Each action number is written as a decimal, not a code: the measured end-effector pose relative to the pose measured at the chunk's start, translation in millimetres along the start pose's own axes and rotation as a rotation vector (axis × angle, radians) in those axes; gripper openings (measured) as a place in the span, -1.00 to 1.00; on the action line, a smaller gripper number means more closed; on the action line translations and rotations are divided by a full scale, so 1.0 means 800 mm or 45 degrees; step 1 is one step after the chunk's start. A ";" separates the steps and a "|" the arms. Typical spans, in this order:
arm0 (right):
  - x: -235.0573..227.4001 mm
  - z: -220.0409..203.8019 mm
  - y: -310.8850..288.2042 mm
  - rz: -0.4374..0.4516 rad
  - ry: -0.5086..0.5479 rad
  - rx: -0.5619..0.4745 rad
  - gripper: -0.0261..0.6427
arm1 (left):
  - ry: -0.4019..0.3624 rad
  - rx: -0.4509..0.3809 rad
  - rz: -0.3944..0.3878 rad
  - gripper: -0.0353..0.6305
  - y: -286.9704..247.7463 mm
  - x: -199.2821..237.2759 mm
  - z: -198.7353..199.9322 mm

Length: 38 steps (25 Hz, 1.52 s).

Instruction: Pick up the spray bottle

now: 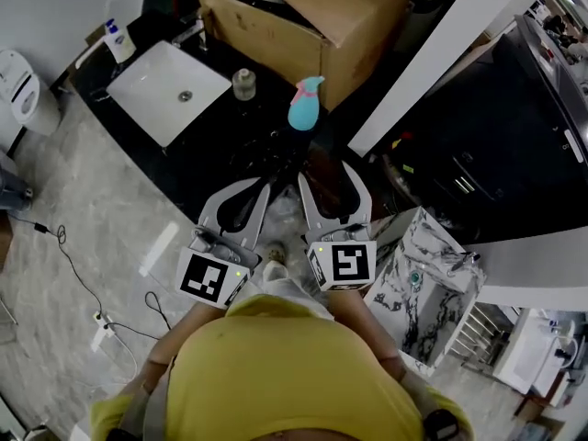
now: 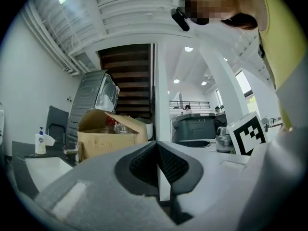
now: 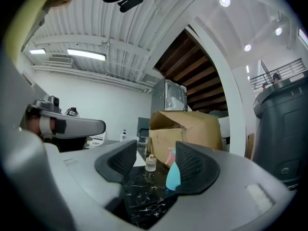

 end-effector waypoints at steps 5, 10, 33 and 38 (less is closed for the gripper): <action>-0.043 -0.021 -0.051 0.023 -0.018 0.065 -0.17 | -0.022 0.028 0.023 -0.89 -0.053 0.023 -0.010; -0.071 -0.047 -0.090 0.017 -0.002 0.133 -0.17 | -0.024 0.067 0.022 -0.89 -0.086 0.038 -0.023; -0.117 -0.154 -0.233 -0.072 0.005 0.407 -0.10 | 0.041 0.204 -0.094 -0.89 -0.168 0.113 -0.102; -0.120 -0.170 -0.256 -0.060 0.004 0.453 0.02 | 0.065 0.231 -0.090 -0.89 -0.177 0.126 -0.114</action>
Point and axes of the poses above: the fingertips, and each gripper's own axes: y backward along the fingers, x to its left, z out of its top, the point moved 9 cm from there along y, backward along the fingers, and after that the axes turned 8 degrees about -y, right-handed, at the moved point
